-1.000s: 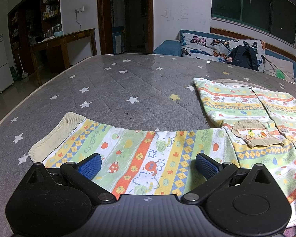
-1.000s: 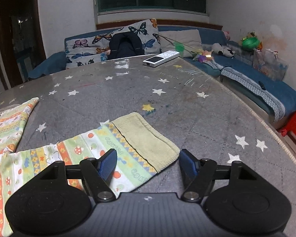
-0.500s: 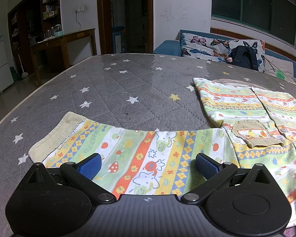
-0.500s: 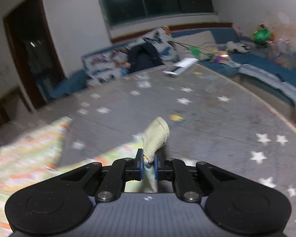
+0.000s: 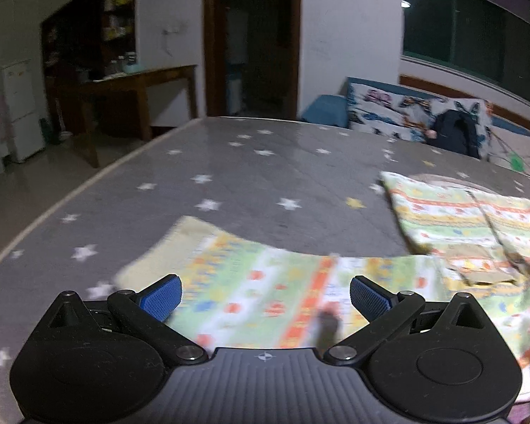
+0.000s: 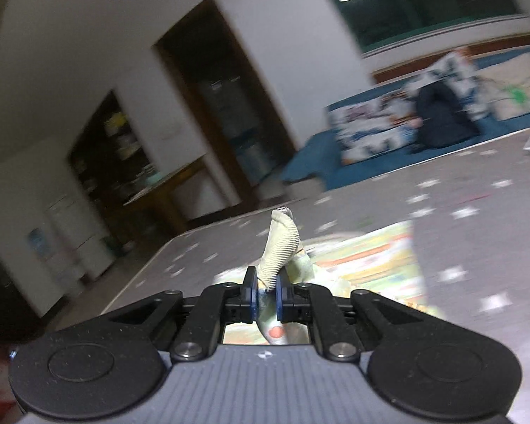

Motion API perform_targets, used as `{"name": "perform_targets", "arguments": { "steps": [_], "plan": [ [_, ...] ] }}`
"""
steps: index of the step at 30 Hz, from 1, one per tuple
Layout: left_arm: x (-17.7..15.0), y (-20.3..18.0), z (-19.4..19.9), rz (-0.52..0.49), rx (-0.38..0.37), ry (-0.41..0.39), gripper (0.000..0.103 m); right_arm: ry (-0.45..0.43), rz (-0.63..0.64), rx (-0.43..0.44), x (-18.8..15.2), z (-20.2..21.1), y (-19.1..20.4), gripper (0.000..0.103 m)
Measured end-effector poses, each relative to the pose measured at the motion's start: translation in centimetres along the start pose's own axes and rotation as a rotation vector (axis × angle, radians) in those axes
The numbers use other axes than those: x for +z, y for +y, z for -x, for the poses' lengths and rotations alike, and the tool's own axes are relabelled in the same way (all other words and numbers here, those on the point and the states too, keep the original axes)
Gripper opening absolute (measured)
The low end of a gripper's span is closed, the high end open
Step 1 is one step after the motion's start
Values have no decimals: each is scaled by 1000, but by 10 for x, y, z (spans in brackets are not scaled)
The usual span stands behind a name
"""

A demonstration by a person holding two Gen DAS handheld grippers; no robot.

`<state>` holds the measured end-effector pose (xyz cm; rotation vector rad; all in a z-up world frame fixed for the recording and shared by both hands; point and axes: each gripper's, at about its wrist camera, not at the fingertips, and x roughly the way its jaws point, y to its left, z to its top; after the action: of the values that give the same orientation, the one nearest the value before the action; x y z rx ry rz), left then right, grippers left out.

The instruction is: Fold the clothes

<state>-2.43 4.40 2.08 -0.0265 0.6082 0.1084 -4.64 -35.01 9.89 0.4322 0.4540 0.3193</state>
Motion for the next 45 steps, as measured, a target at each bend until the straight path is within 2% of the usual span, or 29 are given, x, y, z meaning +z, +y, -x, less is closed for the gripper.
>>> {"name": "perform_targets", "arguments": {
  "steps": [3,6,9,12,14,19,22,23,26,28,29,31,32,34,37,45],
  "plan": [
    [-1,18,2,25,74,-5,103,70,37,38,-16,-26,23,9],
    [-3,34,-2,69,118,14,103,154,70,47,-36,-51,38,16],
    [-6,46,-9,104,143,37,103,200,97,57,-48,-57,45,23],
    [-6,50,-15,122,154,49,103,210,102,61,-50,-47,43,27],
    [-4,51,-19,133,160,56,103,201,107,45,-49,-35,42,40],
    [-1,53,-29,164,168,78,103,175,120,-10,-46,-18,24,41],
    [0,49,-32,145,163,74,101,172,106,-31,-48,-9,13,41],
    [1,48,-32,141,159,69,99,173,106,-38,-50,-7,10,41],
    [3,44,-30,135,142,53,79,183,100,-54,-53,-3,3,41],
    [6,41,-29,139,128,44,53,190,94,-61,-56,-1,-1,41],
    [7,40,-28,147,118,40,46,193,92,-64,-58,0,-2,41],
    [9,42,-29,179,91,40,20,195,90,-70,-60,1,-4,41],
    [11,43,-30,205,68,44,16,195,91,-73,-60,2,-5,41],
    [13,46,-29,257,16,44,13,193,88,-77,-61,4,-6,41],
    [18,38,-14,264,-54,-9,12,189,90,-84,-62,8,-8,41],
    [51,-22,33,190,-377,-107,12,181,76,-100,-66,16,-14,41]
  ]
}}
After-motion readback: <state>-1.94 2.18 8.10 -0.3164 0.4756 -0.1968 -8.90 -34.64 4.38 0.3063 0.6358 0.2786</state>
